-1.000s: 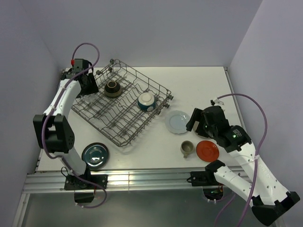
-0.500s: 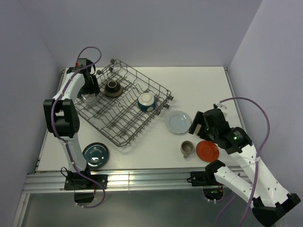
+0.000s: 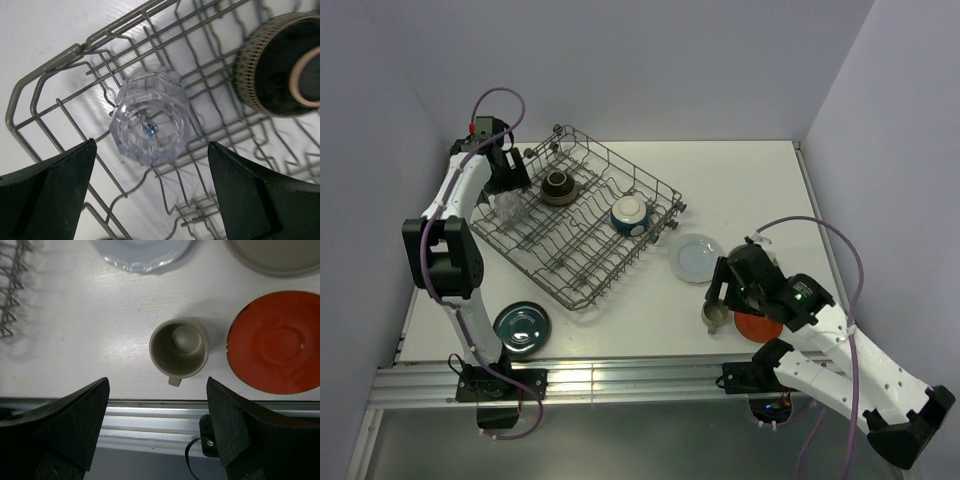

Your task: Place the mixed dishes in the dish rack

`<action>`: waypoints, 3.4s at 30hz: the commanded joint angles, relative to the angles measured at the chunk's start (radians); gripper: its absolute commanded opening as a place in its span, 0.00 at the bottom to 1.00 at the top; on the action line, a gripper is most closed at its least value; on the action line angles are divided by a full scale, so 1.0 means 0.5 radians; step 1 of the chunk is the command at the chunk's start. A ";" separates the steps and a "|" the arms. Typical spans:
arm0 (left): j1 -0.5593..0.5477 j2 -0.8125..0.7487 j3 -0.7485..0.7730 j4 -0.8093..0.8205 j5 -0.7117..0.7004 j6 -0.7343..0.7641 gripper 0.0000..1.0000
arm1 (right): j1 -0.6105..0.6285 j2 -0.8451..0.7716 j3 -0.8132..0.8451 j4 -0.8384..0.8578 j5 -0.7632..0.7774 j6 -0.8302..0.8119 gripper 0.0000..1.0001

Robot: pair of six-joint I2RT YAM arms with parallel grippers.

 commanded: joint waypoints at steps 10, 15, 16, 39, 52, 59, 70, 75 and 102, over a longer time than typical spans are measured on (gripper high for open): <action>-0.025 -1.158 -0.335 0.177 0.507 -0.162 0.99 | 0.321 0.588 -0.191 0.505 0.213 0.142 0.65; -0.080 -1.640 -0.554 0.254 0.719 -0.257 0.99 | 0.324 0.739 -0.218 0.621 0.177 0.127 0.42; -0.089 -1.692 -0.633 0.278 0.756 -0.275 0.99 | 0.324 0.754 -0.224 0.637 0.164 0.130 0.36; -0.273 -2.279 -1.706 0.943 1.894 -0.701 0.99 | 0.646 0.470 0.030 0.701 0.037 0.268 0.00; -1.015 -2.399 -2.496 2.748 1.745 -1.674 0.99 | 0.296 -0.034 0.224 1.581 -1.022 0.430 0.00; -1.442 -2.150 -2.514 3.073 1.407 -1.696 0.95 | 0.287 -0.022 0.205 1.744 -1.066 0.519 0.00; -1.780 -1.742 -2.459 3.497 1.287 -1.775 0.77 | 0.265 -0.028 0.208 1.732 -1.057 0.495 0.00; -1.856 -1.675 -2.410 3.589 1.226 -1.785 0.63 | 0.262 -0.043 0.147 1.787 -1.048 0.489 0.00; -1.890 -1.438 -2.472 4.194 1.201 -2.119 0.00 | 0.262 -0.224 -0.139 1.913 -0.910 0.323 0.69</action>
